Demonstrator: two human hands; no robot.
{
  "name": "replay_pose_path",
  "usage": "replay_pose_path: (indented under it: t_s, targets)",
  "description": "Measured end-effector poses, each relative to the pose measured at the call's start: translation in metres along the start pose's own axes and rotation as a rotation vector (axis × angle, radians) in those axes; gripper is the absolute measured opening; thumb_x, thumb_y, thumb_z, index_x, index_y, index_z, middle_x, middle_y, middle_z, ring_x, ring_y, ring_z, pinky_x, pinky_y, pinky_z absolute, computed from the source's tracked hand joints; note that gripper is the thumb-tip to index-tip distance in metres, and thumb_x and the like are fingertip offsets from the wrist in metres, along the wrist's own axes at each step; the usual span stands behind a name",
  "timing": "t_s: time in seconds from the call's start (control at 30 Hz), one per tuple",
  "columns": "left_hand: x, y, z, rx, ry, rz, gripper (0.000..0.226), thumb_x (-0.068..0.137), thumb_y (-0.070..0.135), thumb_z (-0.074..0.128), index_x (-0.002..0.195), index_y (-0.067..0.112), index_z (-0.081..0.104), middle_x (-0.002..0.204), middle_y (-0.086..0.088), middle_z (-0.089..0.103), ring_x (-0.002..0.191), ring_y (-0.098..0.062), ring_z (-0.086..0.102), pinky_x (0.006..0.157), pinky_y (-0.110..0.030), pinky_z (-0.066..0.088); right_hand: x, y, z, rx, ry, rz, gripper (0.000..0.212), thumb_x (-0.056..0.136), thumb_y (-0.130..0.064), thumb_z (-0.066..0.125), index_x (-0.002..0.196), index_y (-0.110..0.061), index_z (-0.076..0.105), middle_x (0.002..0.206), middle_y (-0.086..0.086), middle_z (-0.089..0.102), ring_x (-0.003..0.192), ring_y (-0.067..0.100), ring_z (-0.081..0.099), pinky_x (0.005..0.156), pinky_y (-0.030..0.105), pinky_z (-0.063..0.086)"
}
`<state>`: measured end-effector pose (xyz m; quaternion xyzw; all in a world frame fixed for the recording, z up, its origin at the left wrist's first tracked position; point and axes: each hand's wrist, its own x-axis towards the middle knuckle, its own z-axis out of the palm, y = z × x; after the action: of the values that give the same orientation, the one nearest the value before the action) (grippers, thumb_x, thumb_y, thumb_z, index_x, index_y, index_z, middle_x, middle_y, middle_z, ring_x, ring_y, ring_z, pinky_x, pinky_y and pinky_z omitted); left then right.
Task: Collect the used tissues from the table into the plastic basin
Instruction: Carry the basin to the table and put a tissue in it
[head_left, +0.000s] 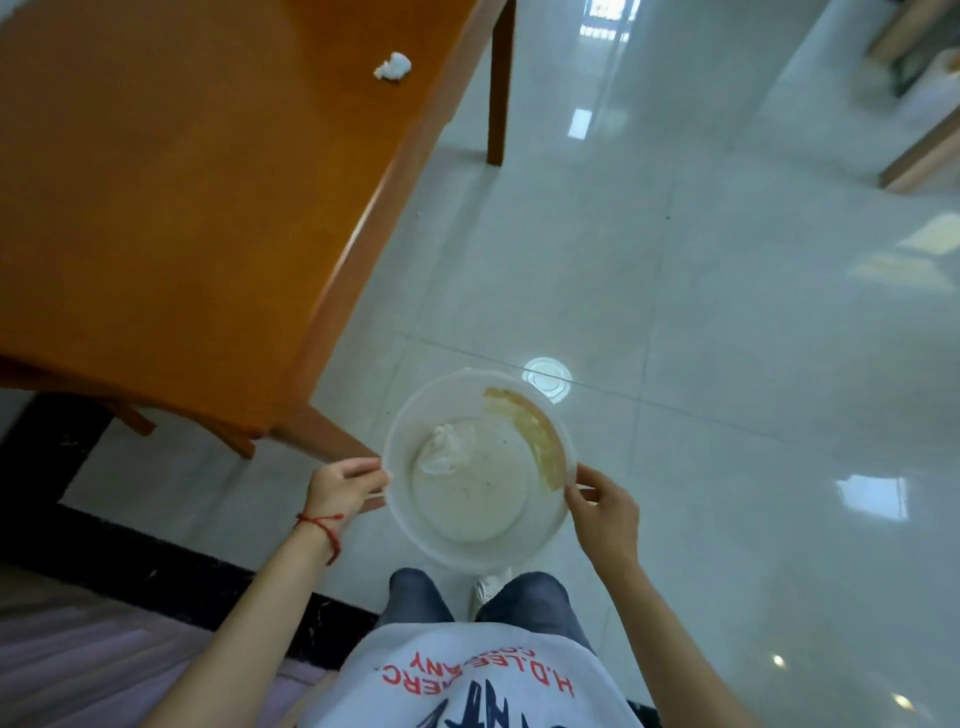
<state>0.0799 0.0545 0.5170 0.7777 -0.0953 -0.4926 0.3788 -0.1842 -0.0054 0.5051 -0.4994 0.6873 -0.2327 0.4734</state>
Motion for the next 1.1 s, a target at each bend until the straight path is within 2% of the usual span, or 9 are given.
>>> replay_pose_path:
  t_s: [0.13,0.3,0.47,0.57,0.73,0.87,0.93,1.03,1.1]
  targets:
    - [0.007,0.028,0.044,0.053,-0.085,0.013,0.035,0.078,-0.006,0.062,0.112,-0.014,0.056,0.080,-0.010,0.061,0.082,-0.031,0.058,0.054,-0.024,0.056,0.016,0.004,-0.030,0.044,0.084,0.031,0.019,0.085,-0.013,0.062,0.102,-0.013,0.069,0.091,-0.002,0.067,0.065,-0.019,0.057,0.055,-0.001,0.041]
    - [0.025,0.061,0.092,0.095,-0.169,0.041,0.036,0.078,-0.005,0.063,0.112,-0.014,0.055,0.083,-0.012,0.061,0.072,-0.025,0.058,0.043,-0.012,0.052,0.043,0.000,-0.064,0.109,0.178,0.068,0.015,0.084,-0.014,0.063,0.097,-0.017,0.070,0.086,-0.006,0.068,0.063,-0.016,0.058,0.055,0.000,0.042]
    - [0.053,0.104,0.136,0.134,-0.218,0.064,0.037,0.078,-0.004,0.063,0.112,-0.014,0.055,0.095,-0.018,0.061,0.077,-0.027,0.060,0.061,-0.027,0.057,0.088,-0.019,-0.086,0.150,0.237,0.076,0.014,0.084,-0.014,0.062,0.095,-0.019,0.070,0.082,-0.011,0.066,0.063,-0.014,0.059,0.054,0.000,0.042]
    - [0.078,0.134,0.162,0.119,-0.246,0.064,0.036,0.078,-0.005,0.063,0.111,-0.014,0.056,0.090,-0.016,0.062,0.076,-0.025,0.058,0.048,-0.016,0.055,0.123,-0.034,-0.094,0.155,0.255,0.070,0.014,0.085,-0.014,0.062,0.095,-0.018,0.070,0.081,-0.011,0.066,0.063,-0.014,0.059,0.053,0.000,0.041]
    - [0.126,0.190,0.206,0.131,-0.281,0.052,0.034,0.078,-0.006,0.062,0.111,-0.015,0.057,0.084,-0.011,0.062,0.070,-0.020,0.057,0.048,-0.015,0.055,0.197,-0.063,-0.106,0.159,0.291,0.080,0.012,0.084,-0.013,0.062,0.091,-0.018,0.071,0.076,-0.016,0.065,0.062,-0.013,0.059,0.055,0.001,0.042]
    - [0.159,0.240,0.241,0.158,-0.280,0.053,0.039,0.078,-0.006,0.063,0.115,-0.015,0.054,0.104,-0.023,0.060,0.086,-0.029,0.058,0.057,-0.024,0.059,0.258,-0.090,-0.119,0.138,0.296,0.091,0.014,0.084,-0.013,0.062,0.094,-0.017,0.071,0.080,-0.011,0.068,0.065,-0.012,0.060,0.056,0.001,0.043]
    - [0.172,0.268,0.258,0.170,-0.284,0.059,0.041,0.078,-0.005,0.063,0.117,-0.015,0.052,0.104,-0.022,0.059,0.091,-0.030,0.057,0.063,-0.029,0.060,0.287,-0.105,-0.126,0.138,0.296,0.087,0.014,0.085,-0.014,0.062,0.095,-0.017,0.071,0.083,-0.008,0.068,0.066,-0.013,0.060,0.056,0.000,0.043]
    - [0.188,0.302,0.280,0.164,-0.291,0.073,0.042,0.079,-0.005,0.062,0.118,-0.015,0.051,0.102,-0.018,0.058,0.090,-0.030,0.056,0.055,-0.020,0.057,0.324,-0.123,-0.136,0.149,0.294,0.077,0.015,0.085,-0.015,0.062,0.096,-0.019,0.070,0.085,-0.009,0.068,0.067,-0.013,0.060,0.057,0.001,0.044]
    - [0.198,0.322,0.295,0.158,-0.279,0.076,0.041,0.079,-0.006,0.062,0.117,-0.016,0.051,0.101,-0.018,0.057,0.091,-0.029,0.055,0.059,-0.024,0.059,0.348,-0.134,-0.142,0.159,0.295,0.071,0.015,0.085,-0.015,0.062,0.096,-0.020,0.070,0.085,-0.011,0.068,0.068,-0.012,0.060,0.056,0.001,0.044]
